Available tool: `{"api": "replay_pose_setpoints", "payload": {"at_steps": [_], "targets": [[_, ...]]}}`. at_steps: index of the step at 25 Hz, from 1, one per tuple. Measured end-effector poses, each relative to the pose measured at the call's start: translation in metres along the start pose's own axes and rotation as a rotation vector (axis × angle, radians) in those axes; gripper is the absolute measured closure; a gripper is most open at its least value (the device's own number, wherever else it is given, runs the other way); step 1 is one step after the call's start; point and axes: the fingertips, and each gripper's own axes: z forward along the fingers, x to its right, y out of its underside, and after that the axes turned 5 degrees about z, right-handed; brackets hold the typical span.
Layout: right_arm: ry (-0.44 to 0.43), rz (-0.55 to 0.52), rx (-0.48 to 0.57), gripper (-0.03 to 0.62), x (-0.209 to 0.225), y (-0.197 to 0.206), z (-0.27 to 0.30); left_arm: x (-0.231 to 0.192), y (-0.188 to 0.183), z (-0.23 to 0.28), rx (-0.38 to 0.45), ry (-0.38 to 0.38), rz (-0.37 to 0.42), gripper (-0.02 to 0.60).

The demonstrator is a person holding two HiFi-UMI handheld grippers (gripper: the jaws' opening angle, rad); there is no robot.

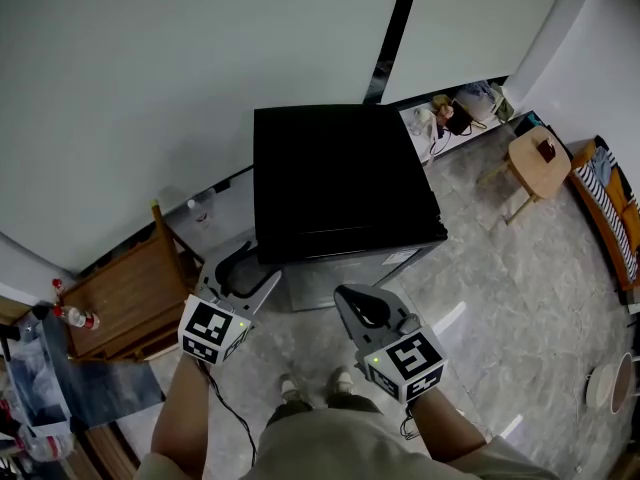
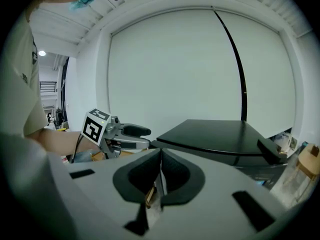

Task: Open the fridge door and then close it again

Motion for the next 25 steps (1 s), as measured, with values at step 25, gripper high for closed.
{"api": "replay_pose_setpoints", "payload": {"at_steps": [25], "targets": [[-0.005, 0.015, -0.128, 0.597, -0.002, 0.039, 0.023, -0.002, 0.034, 0.026, 0.036, 0.114, -0.091, 0.319]]}}
